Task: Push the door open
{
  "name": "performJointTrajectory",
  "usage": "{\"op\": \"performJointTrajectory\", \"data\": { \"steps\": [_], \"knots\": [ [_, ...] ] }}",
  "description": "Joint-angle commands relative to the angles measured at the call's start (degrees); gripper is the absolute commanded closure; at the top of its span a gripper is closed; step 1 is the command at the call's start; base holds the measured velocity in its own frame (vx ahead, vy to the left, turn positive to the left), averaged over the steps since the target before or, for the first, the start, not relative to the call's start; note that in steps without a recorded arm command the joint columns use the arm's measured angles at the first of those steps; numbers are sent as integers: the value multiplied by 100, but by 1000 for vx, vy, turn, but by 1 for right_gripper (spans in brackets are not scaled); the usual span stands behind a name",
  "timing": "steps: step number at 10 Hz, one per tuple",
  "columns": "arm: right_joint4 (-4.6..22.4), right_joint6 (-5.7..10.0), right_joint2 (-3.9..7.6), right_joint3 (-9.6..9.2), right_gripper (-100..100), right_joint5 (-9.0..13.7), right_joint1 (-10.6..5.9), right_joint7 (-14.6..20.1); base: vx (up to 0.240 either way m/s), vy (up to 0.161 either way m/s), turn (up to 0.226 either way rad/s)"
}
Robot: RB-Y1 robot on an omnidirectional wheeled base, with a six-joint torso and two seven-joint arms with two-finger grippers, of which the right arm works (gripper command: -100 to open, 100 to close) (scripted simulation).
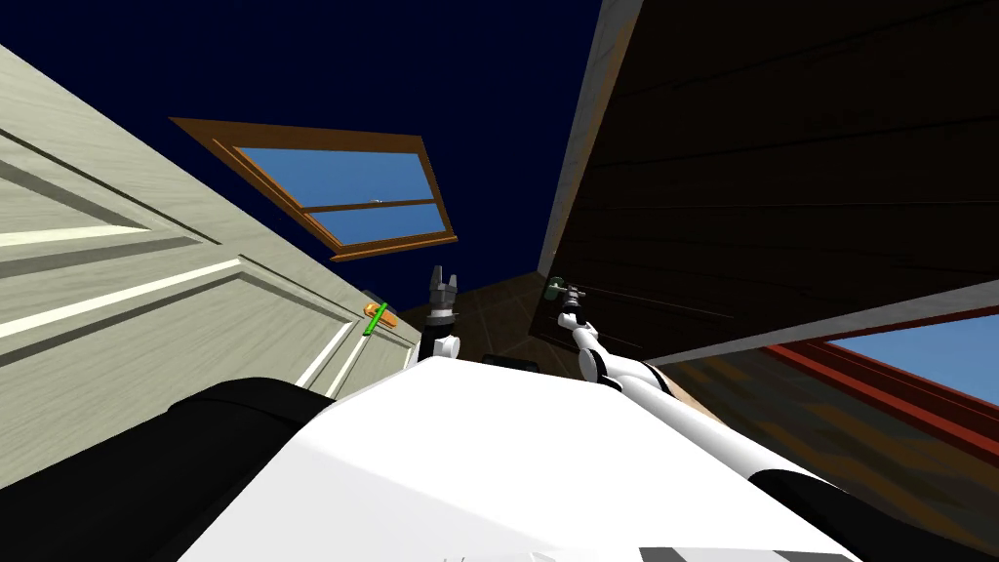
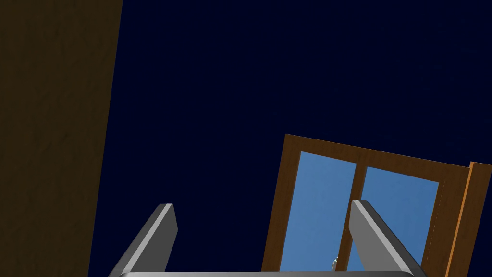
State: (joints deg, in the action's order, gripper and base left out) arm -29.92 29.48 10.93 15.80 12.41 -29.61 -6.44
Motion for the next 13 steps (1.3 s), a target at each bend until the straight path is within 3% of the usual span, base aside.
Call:
{"op": "performJointTrajectory", "data": {
  "steps": [1, 13],
  "knots": [
    [202, 93, 93, 64, 100, 29, -96, -12, 153, 79, -72],
    [269, 136, 421, 618, 100, 282, 7, -220, 168, 84, -60]
  ]
}}
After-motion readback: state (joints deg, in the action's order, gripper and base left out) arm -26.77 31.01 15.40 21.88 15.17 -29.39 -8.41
